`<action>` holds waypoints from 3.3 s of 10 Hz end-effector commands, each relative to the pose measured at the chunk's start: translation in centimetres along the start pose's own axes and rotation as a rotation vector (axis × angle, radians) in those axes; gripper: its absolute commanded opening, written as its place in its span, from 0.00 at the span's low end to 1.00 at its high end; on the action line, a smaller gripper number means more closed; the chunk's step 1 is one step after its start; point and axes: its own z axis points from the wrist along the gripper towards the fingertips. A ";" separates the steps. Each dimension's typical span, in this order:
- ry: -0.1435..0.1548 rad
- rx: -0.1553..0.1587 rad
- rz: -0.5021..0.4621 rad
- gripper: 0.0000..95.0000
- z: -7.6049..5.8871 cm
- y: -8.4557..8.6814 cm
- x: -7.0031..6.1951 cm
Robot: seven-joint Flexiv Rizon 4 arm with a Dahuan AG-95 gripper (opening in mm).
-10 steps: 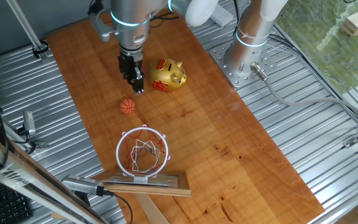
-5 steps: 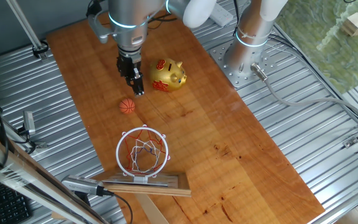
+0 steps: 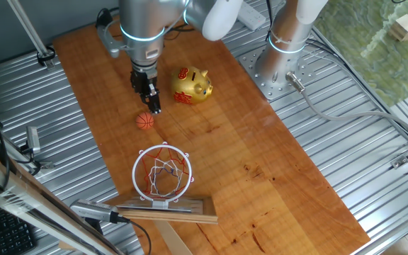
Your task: Grab a basketball, release it and shoot it into the basket
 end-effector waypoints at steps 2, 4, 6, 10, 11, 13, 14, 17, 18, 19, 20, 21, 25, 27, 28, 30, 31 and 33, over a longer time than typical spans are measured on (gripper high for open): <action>-0.002 -0.001 -0.002 1.00 1.1 -0.1 -0.4; 0.001 -0.002 -0.005 1.00 1.6 -0.1 -0.6; 0.003 0.000 -0.007 1.00 2.4 -0.1 -0.9; 0.001 -0.001 -0.007 1.00 4.5 0.0 -1.1; -0.001 0.000 -0.002 1.00 5.0 0.1 -1.1; -0.002 -0.002 0.001 1.00 5.4 0.1 -1.1; -0.002 -0.004 0.000 1.00 5.6 0.1 -1.1; 0.000 -0.007 -0.003 1.00 6.7 0.3 -1.0; 0.000 -0.008 -0.004 1.00 7.1 0.4 -0.9; 0.000 -0.007 -0.008 1.00 7.6 0.5 -0.8; 0.000 -0.007 -0.009 1.00 7.8 0.5 -0.7; 0.000 -0.009 -0.012 1.00 8.0 0.6 -0.6; -0.002 -0.014 -0.013 1.00 8.0 0.5 -0.6; -0.002 -0.015 -0.013 0.80 8.0 0.5 -0.6; 0.000 -0.015 -0.012 0.80 8.1 0.5 -0.6; 0.000 -0.013 -0.012 0.80 8.2 0.5 -0.6; -0.001 -0.012 -0.012 0.80 8.3 0.5 -0.6; -0.007 -0.005 -0.002 0.40 8.3 0.5 -0.6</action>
